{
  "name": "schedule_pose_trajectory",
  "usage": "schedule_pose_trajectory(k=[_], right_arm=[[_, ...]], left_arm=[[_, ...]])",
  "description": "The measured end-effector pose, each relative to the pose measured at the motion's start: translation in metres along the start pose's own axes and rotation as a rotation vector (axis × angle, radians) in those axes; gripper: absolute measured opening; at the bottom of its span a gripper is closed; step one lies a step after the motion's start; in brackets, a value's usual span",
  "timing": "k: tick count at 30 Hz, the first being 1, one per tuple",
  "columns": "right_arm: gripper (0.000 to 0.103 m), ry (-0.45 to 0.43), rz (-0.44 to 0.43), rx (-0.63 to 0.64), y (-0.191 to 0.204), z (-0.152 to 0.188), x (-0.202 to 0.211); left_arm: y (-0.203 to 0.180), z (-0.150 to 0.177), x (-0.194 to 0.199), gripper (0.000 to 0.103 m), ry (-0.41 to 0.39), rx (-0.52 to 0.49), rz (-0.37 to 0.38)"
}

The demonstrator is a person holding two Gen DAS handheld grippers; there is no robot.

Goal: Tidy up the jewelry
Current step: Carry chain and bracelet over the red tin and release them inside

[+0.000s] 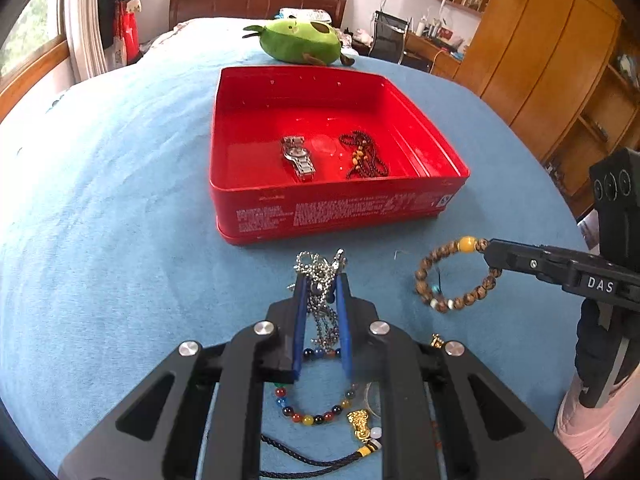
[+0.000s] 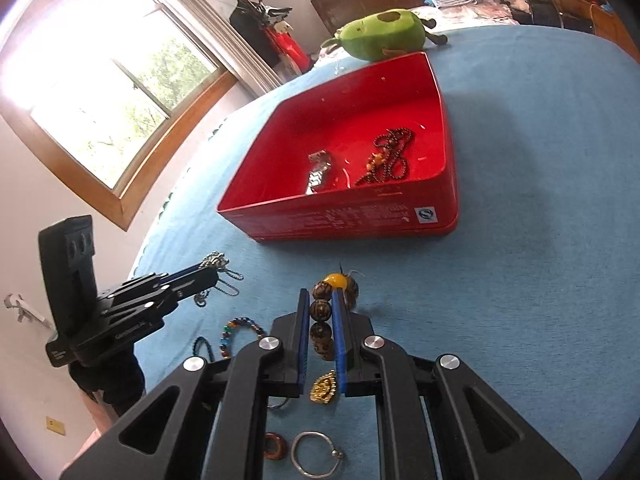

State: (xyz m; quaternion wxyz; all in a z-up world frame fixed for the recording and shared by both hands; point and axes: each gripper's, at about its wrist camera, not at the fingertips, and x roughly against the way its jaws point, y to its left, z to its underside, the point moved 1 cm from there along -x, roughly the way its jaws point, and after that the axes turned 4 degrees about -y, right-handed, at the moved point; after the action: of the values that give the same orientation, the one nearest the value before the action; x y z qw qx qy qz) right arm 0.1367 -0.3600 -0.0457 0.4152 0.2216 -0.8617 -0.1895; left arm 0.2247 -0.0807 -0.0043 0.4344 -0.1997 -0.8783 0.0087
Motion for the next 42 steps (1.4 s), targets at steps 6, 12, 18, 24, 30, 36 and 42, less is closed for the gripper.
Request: schedule_pose_trajectory(k=[6, 12, 18, 24, 30, 36, 42], right_arm=[[0.011, -0.017, 0.012, 0.023, 0.009, -0.011, 0.013], [0.011, -0.044, 0.034, 0.069, 0.026, -0.039, 0.03], [0.01, -0.072, 0.035, 0.098, 0.042, -0.084, 0.035], [0.01, -0.06, 0.085, 0.093, 0.036, -0.132, -0.003], [0.01, -0.007, 0.148, 0.088, 0.019, -0.167, -0.067], [0.01, 0.043, 0.152, 0.077, 0.003, -0.188, -0.118], [0.014, 0.07, 0.322, 0.082, -0.025, -0.19, -0.141]], left_arm=[[0.001, -0.016, 0.009, 0.013, -0.009, 0.008, 0.009], [-0.002, -0.048, 0.016, 0.013, -0.037, 0.013, 0.017], [-0.01, -0.092, 0.009, 0.013, -0.061, 0.012, 0.032], [-0.009, -0.129, -0.034, 0.013, -0.02, 0.016, 0.009], [0.015, -0.159, -0.095, 0.013, 0.033, 0.059, -0.047], [0.04, -0.183, -0.142, 0.013, 0.064, 0.095, -0.097], [0.052, -0.182, -0.167, 0.016, 0.125, 0.119, -0.124]])
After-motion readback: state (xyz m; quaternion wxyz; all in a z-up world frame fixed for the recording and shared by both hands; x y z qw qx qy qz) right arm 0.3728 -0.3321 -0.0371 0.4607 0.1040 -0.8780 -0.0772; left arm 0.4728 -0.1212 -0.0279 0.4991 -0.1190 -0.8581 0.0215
